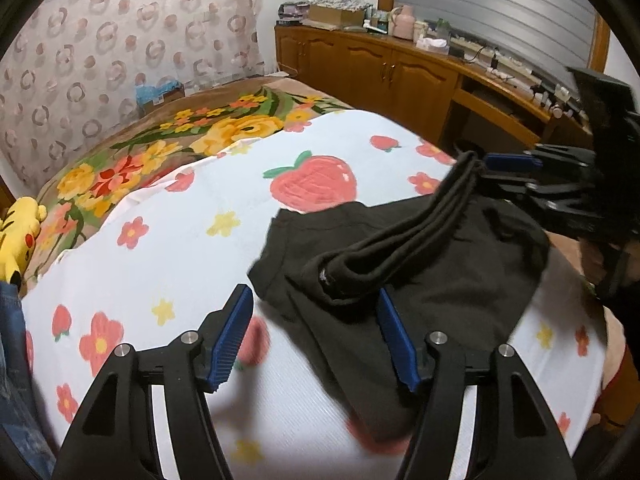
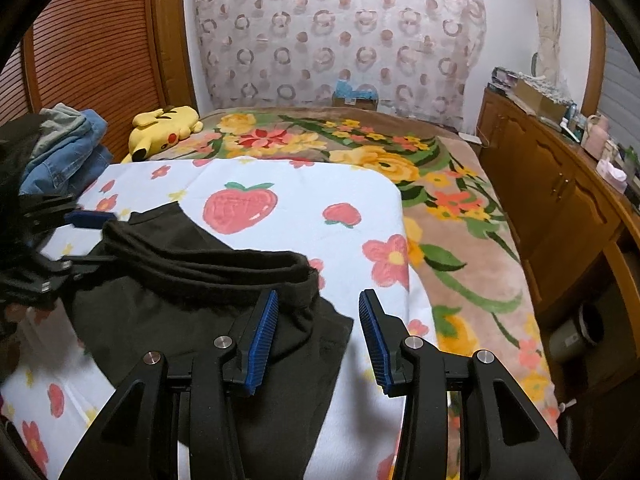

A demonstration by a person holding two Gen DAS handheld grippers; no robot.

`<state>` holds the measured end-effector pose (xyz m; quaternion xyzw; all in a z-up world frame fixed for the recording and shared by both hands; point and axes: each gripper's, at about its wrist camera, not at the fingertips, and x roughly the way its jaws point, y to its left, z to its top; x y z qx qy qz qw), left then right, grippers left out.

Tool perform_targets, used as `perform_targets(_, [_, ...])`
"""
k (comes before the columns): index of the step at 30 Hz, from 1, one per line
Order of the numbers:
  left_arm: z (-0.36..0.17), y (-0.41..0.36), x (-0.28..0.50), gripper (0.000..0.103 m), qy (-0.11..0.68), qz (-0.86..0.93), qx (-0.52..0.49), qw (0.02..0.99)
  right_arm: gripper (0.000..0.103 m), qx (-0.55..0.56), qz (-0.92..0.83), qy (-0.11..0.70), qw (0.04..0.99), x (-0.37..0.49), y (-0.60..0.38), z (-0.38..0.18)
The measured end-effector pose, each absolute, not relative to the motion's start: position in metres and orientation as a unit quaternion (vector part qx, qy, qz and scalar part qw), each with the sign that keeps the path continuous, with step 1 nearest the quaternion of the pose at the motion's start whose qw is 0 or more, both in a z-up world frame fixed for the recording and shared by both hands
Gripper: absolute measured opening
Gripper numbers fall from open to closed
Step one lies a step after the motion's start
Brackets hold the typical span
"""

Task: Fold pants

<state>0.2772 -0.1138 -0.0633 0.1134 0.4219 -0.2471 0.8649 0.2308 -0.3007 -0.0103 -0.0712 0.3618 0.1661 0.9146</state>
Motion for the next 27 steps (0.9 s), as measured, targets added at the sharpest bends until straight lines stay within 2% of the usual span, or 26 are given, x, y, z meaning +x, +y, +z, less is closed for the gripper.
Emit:
perform_targets(15, [-0.067, -0.108, 0.303, 0.065, 0.424, -0.224, 0.091, 0.873, 0.044, -0.069, 0.169, 0.371, 0.911, 0.235, -0.304, -0.014])
perform_targets(27, [-0.050, -0.083, 0.259, 0.065, 0.401, -0.219, 0.080, 0.886, 0.044, -0.052, 0.174, 0.377, 0.909, 0.218, -0.303, -0.010])
